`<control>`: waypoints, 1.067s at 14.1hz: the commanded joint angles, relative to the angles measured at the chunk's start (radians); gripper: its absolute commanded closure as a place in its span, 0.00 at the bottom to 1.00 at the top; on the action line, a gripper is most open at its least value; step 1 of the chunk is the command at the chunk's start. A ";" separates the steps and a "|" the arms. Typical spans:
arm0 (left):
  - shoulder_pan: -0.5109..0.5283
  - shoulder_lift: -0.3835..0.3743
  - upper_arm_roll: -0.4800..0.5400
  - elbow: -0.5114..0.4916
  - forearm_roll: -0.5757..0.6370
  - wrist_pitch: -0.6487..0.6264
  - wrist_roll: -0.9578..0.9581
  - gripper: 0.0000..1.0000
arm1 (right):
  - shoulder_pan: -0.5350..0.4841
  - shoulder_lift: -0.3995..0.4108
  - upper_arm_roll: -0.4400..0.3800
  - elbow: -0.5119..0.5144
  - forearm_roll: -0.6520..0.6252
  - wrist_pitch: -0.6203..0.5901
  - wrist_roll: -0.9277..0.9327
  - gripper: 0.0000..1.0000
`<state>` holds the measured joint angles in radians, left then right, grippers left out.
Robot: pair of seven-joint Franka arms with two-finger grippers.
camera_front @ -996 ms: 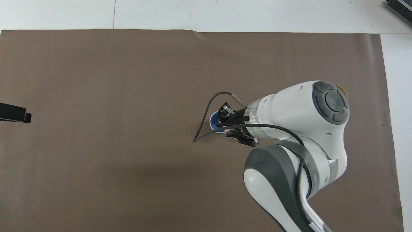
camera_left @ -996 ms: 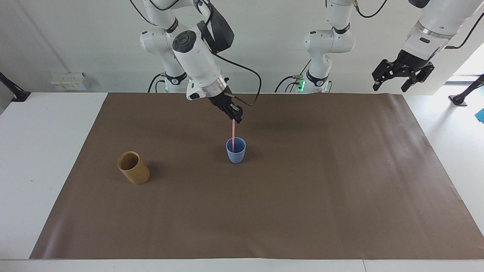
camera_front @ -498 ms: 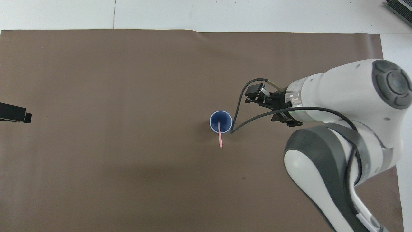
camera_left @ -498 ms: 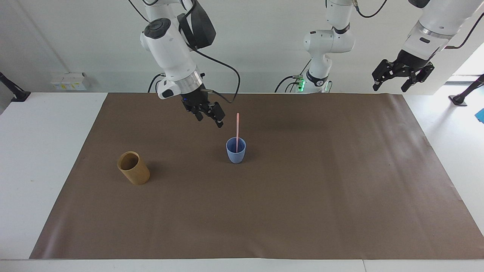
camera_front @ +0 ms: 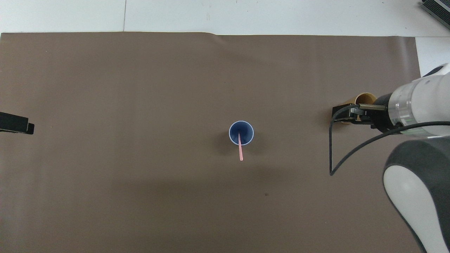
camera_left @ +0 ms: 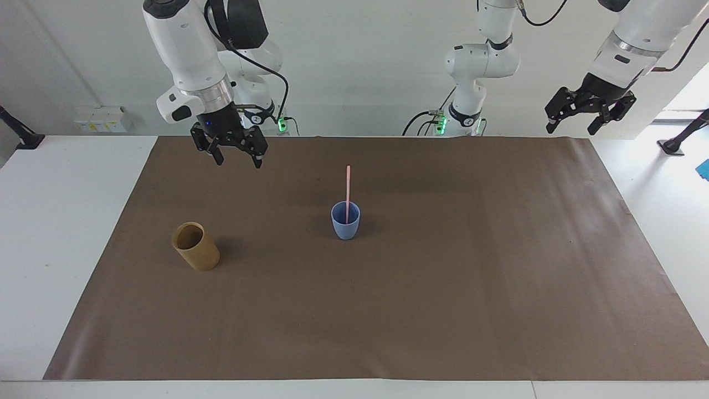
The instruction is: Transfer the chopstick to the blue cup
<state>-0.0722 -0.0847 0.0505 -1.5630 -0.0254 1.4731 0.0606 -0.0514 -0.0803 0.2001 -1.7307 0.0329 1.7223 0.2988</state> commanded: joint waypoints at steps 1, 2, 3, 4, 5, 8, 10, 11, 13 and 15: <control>0.002 -0.007 0.002 0.004 0.005 -0.020 0.001 0.00 | -0.030 0.033 0.012 0.139 -0.030 -0.131 -0.038 0.00; 0.002 -0.007 0.000 0.004 0.005 -0.020 0.001 0.00 | -0.042 0.042 0.013 0.179 -0.031 -0.171 -0.038 0.00; 0.002 -0.007 0.000 0.004 0.005 -0.020 0.001 0.00 | -0.056 0.042 0.012 0.200 -0.031 -0.202 -0.040 0.00; 0.002 -0.007 0.000 0.004 0.005 -0.020 0.001 0.00 | -0.076 0.042 0.012 0.213 -0.031 -0.225 -0.040 0.00; 0.002 -0.007 0.002 0.004 0.005 -0.020 0.001 0.00 | -0.082 0.040 0.009 0.223 -0.031 -0.234 -0.041 0.00; 0.002 -0.007 0.002 0.004 0.005 -0.020 0.001 0.00 | -0.021 0.033 -0.077 0.223 -0.028 -0.233 -0.114 0.00; 0.002 -0.007 0.002 0.004 0.005 -0.020 0.001 0.00 | 0.071 0.027 -0.170 0.221 -0.022 -0.230 -0.121 0.00; 0.002 -0.007 0.000 0.004 0.005 -0.020 0.001 0.00 | 0.090 0.028 -0.195 0.218 -0.016 -0.228 -0.119 0.00; 0.002 -0.007 0.000 0.004 0.005 -0.020 0.001 0.00 | 0.090 0.033 -0.194 0.214 -0.021 -0.221 -0.118 0.00; 0.002 -0.007 0.000 0.004 0.005 -0.020 0.001 0.00 | 0.090 0.031 -0.196 0.211 -0.024 -0.221 -0.118 0.00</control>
<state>-0.0722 -0.0847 0.0505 -1.5630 -0.0254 1.4730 0.0605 0.0335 -0.0600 0.0133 -1.5324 0.0162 1.5034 0.2002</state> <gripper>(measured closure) 0.000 0.000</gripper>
